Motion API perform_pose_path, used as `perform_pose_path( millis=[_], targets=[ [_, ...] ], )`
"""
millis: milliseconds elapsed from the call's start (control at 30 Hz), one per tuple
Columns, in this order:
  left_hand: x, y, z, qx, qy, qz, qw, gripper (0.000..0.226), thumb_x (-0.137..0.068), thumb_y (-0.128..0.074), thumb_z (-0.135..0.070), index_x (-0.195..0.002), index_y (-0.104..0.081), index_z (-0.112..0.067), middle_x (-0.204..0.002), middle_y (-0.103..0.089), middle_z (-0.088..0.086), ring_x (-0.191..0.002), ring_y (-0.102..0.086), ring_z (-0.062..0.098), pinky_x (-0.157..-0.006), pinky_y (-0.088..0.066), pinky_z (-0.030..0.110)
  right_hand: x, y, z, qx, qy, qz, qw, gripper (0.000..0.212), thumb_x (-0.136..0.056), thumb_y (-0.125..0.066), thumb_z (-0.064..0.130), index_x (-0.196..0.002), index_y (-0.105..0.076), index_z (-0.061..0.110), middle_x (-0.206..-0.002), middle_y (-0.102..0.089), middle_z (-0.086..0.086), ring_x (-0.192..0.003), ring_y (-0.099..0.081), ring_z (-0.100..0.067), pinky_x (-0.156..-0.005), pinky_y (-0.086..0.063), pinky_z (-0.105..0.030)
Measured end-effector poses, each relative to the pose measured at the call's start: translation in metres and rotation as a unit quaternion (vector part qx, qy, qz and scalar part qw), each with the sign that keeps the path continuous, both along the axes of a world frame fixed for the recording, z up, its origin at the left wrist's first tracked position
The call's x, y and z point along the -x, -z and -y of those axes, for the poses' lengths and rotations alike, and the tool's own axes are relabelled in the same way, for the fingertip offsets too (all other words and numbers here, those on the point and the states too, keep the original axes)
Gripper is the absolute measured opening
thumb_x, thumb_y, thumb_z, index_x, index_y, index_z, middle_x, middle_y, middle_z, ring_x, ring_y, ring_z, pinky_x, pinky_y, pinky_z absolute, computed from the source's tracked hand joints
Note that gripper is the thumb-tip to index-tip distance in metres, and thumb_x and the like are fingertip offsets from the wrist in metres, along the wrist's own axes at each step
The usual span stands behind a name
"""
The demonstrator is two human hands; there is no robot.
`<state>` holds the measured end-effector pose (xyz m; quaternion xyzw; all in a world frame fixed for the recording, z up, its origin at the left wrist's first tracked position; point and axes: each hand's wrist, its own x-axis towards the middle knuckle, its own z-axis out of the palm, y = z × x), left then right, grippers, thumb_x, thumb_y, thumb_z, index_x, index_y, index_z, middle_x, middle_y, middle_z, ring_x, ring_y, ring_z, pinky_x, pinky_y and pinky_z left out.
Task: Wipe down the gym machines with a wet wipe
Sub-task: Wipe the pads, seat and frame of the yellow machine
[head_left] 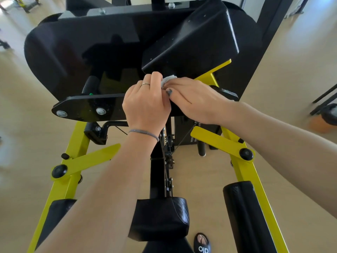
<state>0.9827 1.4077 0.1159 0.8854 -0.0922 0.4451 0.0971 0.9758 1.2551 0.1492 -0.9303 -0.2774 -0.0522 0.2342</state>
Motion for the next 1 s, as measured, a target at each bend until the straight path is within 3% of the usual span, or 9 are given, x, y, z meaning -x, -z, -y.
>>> perform_pose_path(
  millis=[167,333,400,600,733,867,1000],
  targets=[
    [0.003,-0.001,0.001,0.026,-0.013,-0.020,0.999,0.014,-0.084,-0.050,-0.007,-0.091,-0.061,-0.012,-0.078,-0.057,-0.001,-0.050,-0.034,0.013,-0.050,-0.025,0.023,0.002,0.008,0.010,0.019,0.018,0.193,0.981,0.042,-0.105,-0.041,0.021,-0.139,-0.056,0.001,-0.140,-0.056,-0.010,-0.127,-0.051,-0.027,-0.109,-0.043,-0.038],
    [0.004,-0.003,0.001,0.034,0.000,-0.017,0.999,0.017,-0.077,-0.051,-0.004,-0.089,-0.060,-0.011,-0.077,-0.056,-0.001,-0.049,-0.028,0.013,-0.051,-0.022,0.023,0.001,0.010,0.014,0.094,0.141,0.328,0.929,0.052,-0.103,-0.042,0.021,-0.151,-0.042,0.000,-0.156,-0.043,-0.014,-0.143,-0.039,-0.033,-0.125,-0.021,-0.041],
    [0.004,-0.003,0.001,0.037,0.003,-0.017,0.999,0.017,-0.077,-0.051,-0.005,-0.089,-0.061,-0.011,-0.078,-0.056,-0.001,-0.050,-0.028,0.013,-0.052,-0.021,0.023,-0.001,0.013,0.007,0.099,0.155,0.342,0.921,0.052,-0.102,-0.043,0.021,-0.149,-0.044,0.000,-0.154,-0.044,-0.016,-0.142,-0.039,-0.037,-0.124,-0.025,-0.044],
    [0.004,-0.002,0.001,0.036,-0.004,-0.002,0.999,0.013,-0.085,-0.051,-0.007,-0.091,-0.062,-0.012,-0.077,-0.056,-0.002,-0.053,-0.025,0.009,-0.054,-0.020,0.022,-0.014,0.017,0.002,0.211,0.051,0.369,0.904,0.049,-0.103,-0.034,0.017,-0.149,-0.045,0.002,-0.146,-0.052,-0.015,-0.131,-0.049,-0.036,-0.120,-0.030,-0.043],
    [0.004,-0.002,0.001,0.032,0.000,-0.007,0.999,0.014,-0.083,-0.050,-0.005,-0.091,-0.061,-0.011,-0.077,-0.056,-0.001,-0.053,-0.026,0.011,-0.054,-0.021,0.022,-0.015,0.016,0.000,0.213,0.090,0.384,0.894,0.048,-0.104,-0.034,0.019,-0.147,-0.048,0.004,-0.144,-0.053,-0.016,-0.131,-0.050,-0.037,-0.118,-0.032,-0.047],
    [0.004,-0.002,0.000,0.040,0.006,-0.017,0.999,0.017,-0.082,-0.050,-0.006,-0.094,-0.062,-0.012,-0.080,-0.058,-0.002,-0.052,-0.029,0.010,-0.053,-0.023,0.022,-0.010,0.011,0.005,0.147,0.164,0.384,0.897,0.049,-0.105,-0.039,0.030,-0.149,-0.049,0.009,-0.149,-0.050,-0.014,-0.139,-0.044,-0.036,-0.123,-0.025,-0.049],
    [0.005,-0.003,0.001,0.039,0.007,-0.017,0.999,0.019,-0.082,-0.050,-0.006,-0.094,-0.063,-0.012,-0.079,-0.059,-0.003,-0.051,-0.029,0.010,-0.052,-0.021,0.021,-0.005,0.007,0.013,0.119,0.237,0.379,0.886,0.051,-0.106,-0.040,0.029,-0.155,-0.042,0.013,-0.154,-0.044,-0.015,-0.145,-0.038,-0.035,-0.125,-0.020,-0.050]
  ],
)
